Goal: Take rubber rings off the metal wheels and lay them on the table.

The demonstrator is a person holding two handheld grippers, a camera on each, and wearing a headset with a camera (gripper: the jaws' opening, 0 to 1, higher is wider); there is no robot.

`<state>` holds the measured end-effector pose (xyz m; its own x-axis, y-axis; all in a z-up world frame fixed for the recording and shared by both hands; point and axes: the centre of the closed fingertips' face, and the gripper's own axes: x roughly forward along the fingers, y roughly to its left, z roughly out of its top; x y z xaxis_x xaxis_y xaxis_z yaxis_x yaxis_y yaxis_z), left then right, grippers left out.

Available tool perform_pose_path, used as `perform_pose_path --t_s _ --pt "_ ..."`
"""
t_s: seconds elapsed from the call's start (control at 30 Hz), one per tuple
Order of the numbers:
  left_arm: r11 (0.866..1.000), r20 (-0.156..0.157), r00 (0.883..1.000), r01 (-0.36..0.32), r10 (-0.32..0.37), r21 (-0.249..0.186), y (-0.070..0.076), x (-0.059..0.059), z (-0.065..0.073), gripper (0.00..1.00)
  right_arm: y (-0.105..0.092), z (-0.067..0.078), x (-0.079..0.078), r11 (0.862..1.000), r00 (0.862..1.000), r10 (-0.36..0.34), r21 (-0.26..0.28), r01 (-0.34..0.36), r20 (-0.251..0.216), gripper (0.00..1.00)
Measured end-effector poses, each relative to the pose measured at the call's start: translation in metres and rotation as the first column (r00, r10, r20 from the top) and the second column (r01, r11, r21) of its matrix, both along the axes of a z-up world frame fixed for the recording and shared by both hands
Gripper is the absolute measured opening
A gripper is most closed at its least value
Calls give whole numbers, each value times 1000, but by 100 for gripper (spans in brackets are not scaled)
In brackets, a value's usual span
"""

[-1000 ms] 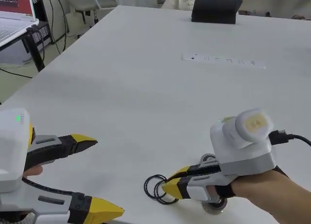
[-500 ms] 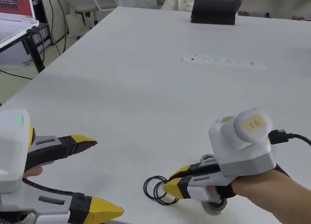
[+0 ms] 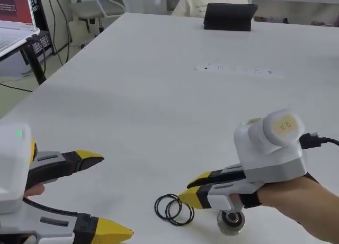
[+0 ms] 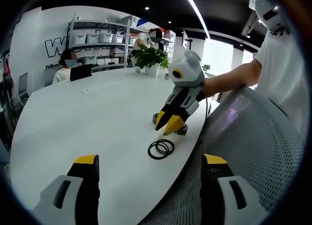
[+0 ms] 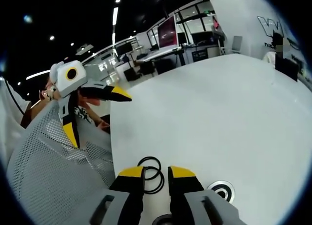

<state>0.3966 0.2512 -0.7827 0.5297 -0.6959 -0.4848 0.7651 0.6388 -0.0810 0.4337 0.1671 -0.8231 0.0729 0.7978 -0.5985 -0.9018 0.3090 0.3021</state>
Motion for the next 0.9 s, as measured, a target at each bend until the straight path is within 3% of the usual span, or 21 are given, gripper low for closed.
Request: perform_pose_path --t_s 0.57,0.9 --pt "999 16 999 36 -36 2 -3 -2 7 87 -13 41 8 998 994 22 64 -29 104 26" --pt "999 28 998 48 -48 2 -2 -1 12 88 -36 66 15 995 986 -7 97 -9 165 34"
